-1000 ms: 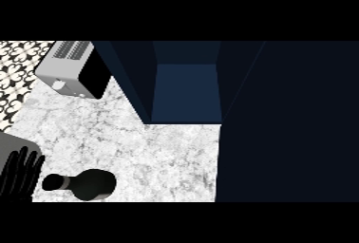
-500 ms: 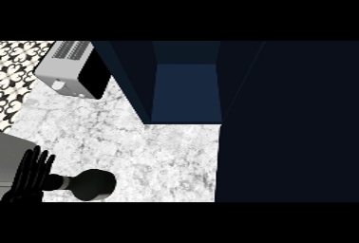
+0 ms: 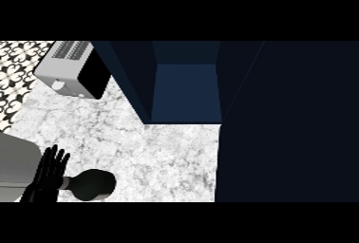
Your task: Pick up the wine, place it into the cabinet and close the cabinet
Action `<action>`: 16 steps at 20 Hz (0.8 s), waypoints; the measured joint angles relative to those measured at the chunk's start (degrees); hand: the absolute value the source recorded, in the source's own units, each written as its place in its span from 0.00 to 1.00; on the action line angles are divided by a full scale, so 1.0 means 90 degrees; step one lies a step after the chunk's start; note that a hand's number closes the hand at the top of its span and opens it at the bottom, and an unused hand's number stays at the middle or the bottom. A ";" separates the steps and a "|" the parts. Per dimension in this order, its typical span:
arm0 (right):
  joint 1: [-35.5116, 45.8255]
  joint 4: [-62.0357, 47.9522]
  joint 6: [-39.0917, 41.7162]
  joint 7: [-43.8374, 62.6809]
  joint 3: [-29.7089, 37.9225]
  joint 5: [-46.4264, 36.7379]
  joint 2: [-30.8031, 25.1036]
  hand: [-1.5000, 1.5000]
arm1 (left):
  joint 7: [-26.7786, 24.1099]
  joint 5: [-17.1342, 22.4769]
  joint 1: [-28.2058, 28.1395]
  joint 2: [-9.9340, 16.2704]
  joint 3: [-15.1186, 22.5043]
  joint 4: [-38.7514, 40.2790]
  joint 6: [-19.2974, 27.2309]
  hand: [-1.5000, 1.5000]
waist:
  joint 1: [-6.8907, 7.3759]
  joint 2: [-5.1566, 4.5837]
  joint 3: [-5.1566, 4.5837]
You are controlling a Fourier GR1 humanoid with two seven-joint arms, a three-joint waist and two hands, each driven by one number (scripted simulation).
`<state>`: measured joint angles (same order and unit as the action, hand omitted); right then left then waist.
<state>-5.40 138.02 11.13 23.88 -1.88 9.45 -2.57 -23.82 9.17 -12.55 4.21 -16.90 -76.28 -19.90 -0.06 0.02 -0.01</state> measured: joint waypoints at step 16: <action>-0.0059 0.0067 -0.0078 -0.0037 -0.0242 -0.0330 0.0104 0.00 | -0.1564 -0.0241 0.0987 0.0112 -0.0012 0.2634 -0.0096 0.00 | -0.0009 -0.0001 -0.0001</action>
<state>-5.93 138.63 10.44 23.54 -4.05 6.48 -1.63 -37.90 7.00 -3.66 5.22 -17.01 -52.57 -20.77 -0.14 0.01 -0.02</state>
